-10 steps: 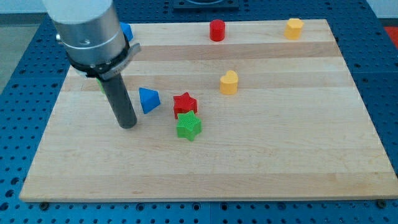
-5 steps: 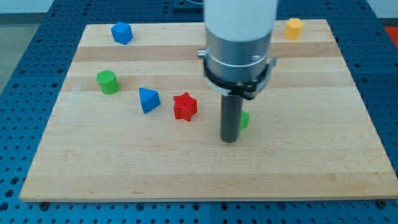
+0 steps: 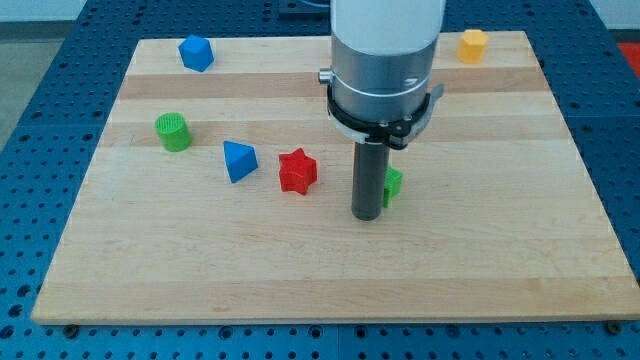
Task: Push the green star to the center right side of the board
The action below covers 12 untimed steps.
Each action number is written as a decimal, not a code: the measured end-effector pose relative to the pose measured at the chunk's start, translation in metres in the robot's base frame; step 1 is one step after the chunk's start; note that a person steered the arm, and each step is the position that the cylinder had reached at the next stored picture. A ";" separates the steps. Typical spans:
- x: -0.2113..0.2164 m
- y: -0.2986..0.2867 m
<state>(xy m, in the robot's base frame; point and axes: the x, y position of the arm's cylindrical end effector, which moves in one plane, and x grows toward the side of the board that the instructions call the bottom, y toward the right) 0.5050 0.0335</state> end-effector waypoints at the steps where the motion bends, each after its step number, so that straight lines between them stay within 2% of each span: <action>1: -0.018 0.001; 4: -0.071 0.020; 6: -0.078 0.056; 10: -0.125 0.064; 12: -0.120 0.091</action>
<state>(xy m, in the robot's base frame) 0.3853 0.1245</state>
